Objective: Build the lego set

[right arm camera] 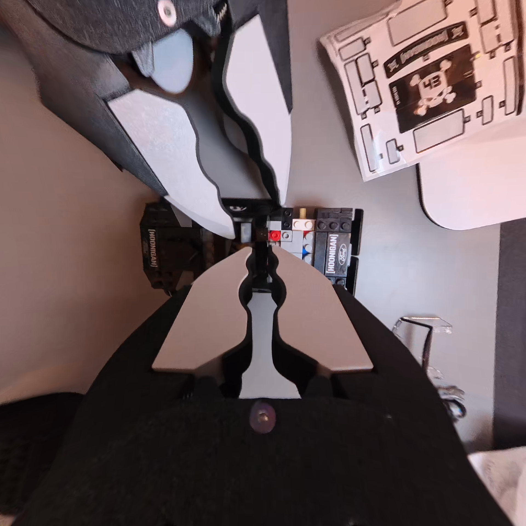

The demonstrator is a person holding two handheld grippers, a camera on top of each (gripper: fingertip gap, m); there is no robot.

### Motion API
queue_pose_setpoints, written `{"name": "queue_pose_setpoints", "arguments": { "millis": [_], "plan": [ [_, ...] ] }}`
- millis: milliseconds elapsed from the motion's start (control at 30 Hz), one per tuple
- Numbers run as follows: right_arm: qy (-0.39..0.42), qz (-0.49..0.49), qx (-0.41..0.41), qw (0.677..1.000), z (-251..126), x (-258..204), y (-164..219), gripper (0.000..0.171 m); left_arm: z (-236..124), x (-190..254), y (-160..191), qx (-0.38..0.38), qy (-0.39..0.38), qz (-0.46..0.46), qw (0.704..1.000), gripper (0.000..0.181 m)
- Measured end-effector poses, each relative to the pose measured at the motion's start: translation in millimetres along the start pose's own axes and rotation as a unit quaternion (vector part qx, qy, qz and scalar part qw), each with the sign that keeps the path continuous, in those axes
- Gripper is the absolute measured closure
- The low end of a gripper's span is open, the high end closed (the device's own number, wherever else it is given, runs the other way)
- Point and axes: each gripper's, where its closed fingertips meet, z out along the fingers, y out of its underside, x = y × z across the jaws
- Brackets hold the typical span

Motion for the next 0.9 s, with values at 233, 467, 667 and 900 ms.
{"name": "queue_pose_setpoints", "arguments": {
  "millis": [233, 467, 667, 900],
  "plan": [
    [-0.019, 0.052, 0.097, 0.994, -19, -6, -1, 0.163, 9, 5, 3, -0.01, 0.001, 0.013, 1.0, 0.15],
    [0.021, 0.166, 0.142, 0.976, -40, -40, 41, 0.163, 29, 47, 5, -0.026, 0.029, 0.03, 0.999, 0.151],
    [0.046, 0.211, 0.143, 0.966, -38, -69, 67, 0.163, 41, 82, 6, -0.028, 0.048, 0.051, 0.997, 0.143],
    [0.032, 0.216, 0.114, 0.969, -34, -64, 68, 0.163, 27, 87, 9, -0.038, 0.096, 0.076, 0.992, 0.141]
  ]
}}
